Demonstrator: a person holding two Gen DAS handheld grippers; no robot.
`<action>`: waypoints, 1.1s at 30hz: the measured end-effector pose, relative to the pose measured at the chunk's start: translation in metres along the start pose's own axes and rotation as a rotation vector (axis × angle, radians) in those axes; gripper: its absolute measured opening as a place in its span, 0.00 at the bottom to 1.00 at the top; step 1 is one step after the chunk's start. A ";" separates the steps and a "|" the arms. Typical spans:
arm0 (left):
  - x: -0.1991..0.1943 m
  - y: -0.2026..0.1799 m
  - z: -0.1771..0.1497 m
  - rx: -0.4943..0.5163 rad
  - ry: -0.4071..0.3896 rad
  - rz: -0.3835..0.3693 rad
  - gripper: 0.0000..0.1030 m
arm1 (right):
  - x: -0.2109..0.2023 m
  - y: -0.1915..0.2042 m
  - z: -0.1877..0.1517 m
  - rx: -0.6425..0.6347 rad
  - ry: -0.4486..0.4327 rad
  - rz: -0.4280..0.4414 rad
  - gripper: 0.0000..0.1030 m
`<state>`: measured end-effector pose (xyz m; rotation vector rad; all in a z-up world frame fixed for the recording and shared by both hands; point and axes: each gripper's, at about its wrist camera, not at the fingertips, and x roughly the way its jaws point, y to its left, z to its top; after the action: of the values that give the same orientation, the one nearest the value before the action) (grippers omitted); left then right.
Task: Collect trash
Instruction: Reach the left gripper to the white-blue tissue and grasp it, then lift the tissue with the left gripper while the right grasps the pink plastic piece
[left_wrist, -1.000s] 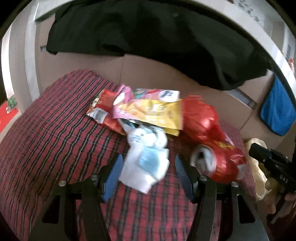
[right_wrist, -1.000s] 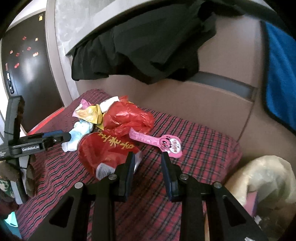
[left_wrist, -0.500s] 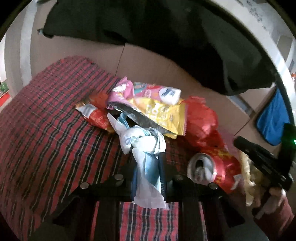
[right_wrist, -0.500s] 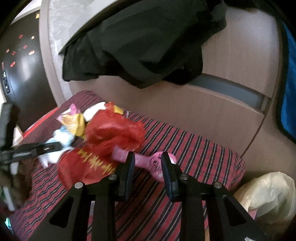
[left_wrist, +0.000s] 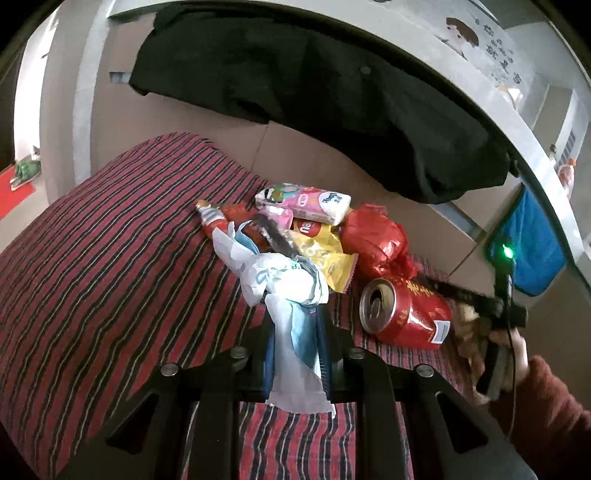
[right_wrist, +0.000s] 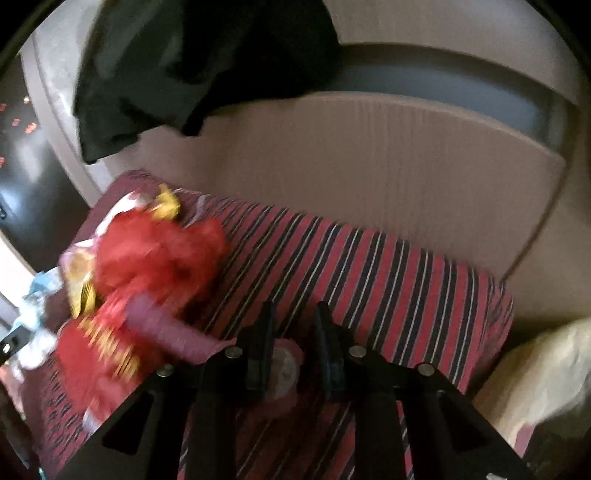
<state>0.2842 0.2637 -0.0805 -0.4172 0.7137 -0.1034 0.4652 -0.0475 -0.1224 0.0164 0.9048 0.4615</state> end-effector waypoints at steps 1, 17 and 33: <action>-0.001 0.000 -0.001 -0.006 -0.003 -0.002 0.19 | -0.004 0.004 -0.007 -0.011 0.008 0.013 0.21; -0.037 -0.010 -0.025 -0.007 -0.046 -0.017 0.19 | -0.067 0.087 -0.085 -0.156 -0.001 0.081 0.21; -0.053 -0.022 -0.038 0.013 -0.056 -0.044 0.19 | -0.093 0.142 -0.116 -0.335 -0.074 -0.059 0.25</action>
<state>0.2204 0.2429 -0.0648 -0.4221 0.6485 -0.1369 0.2744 0.0236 -0.0954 -0.2967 0.7442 0.5494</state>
